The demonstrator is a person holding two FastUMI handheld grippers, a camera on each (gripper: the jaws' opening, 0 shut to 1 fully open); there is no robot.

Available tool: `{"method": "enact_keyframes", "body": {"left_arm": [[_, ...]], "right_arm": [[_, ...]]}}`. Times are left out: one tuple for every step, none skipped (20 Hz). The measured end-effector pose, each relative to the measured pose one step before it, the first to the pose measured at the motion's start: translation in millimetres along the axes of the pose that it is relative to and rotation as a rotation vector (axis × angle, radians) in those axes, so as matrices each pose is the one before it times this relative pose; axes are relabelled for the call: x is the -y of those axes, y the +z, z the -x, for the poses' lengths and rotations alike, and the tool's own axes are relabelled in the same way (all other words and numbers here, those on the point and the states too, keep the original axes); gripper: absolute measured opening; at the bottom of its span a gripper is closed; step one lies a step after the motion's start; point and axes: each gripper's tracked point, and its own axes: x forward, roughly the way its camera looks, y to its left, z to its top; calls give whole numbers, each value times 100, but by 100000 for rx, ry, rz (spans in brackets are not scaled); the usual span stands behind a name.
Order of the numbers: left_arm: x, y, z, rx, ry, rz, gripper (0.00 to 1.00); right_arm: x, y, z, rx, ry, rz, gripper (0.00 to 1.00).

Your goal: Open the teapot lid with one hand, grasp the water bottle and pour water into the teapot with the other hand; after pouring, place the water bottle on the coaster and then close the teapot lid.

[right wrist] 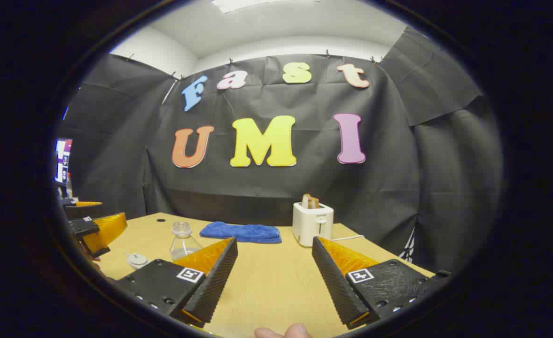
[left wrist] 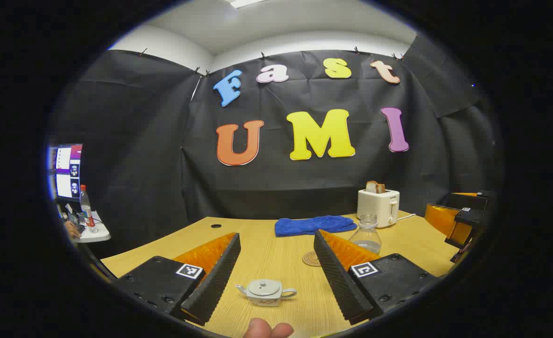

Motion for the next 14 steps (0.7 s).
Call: {"method": "enact_keyframes", "body": {"left_arm": [[-40, -75, -28, -316, -350, 169, 98], [-7, -111, -9, -253, -216, -202, 98], [62, 49, 5, 72, -79, -80, 98], [50, 75, 45, 255, -86, 227, 98], [23, 90, 17, 152, -310, 236, 98], [28, 19, 21, 300, -187, 71, 98], [-108, -25, -92, 382, 71, 19, 98], [192, -1, -61, -124, -331, 297, 98], [31, -66, 76, -219, -436, 284, 98], [37, 80, 46, 26, -128, -111, 98], [91, 90, 126, 292, -103, -304, 98], [117, 146, -5, 324, -145, -293, 98], [-74, -25, -63, 136, 32, 92, 98], [22, -66, 150, 93, -242, 271, 98]], "right_arm": [[93, -201, -11, -226, -387, 488, 95], [53, -126, -12, -463, -65, 29, 95], [22, -96, 56, -228, -178, -155, 95], [1, 74, 37, -89, 40, -202, 95], [13, 37, 2, 114, -94, 86, 95], [-24, 125, -17, 212, 23, 218, 95], [-80, -14, 17, 280, 279, 169, 95], [-143, 88, -19, 268, 294, -30, 95], [-112, -247, -147, -516, 525, -80, 95], [-124, -183, -41, -598, 377, -281, 96], [-133, -87, 69, -418, 397, -59, 95], [-91, -21, 12, -356, 124, 374, 95], [-14, -93, 57, -28, 110, 164, 95], [-85, 207, 25, 193, 36, 10, 93]]}}
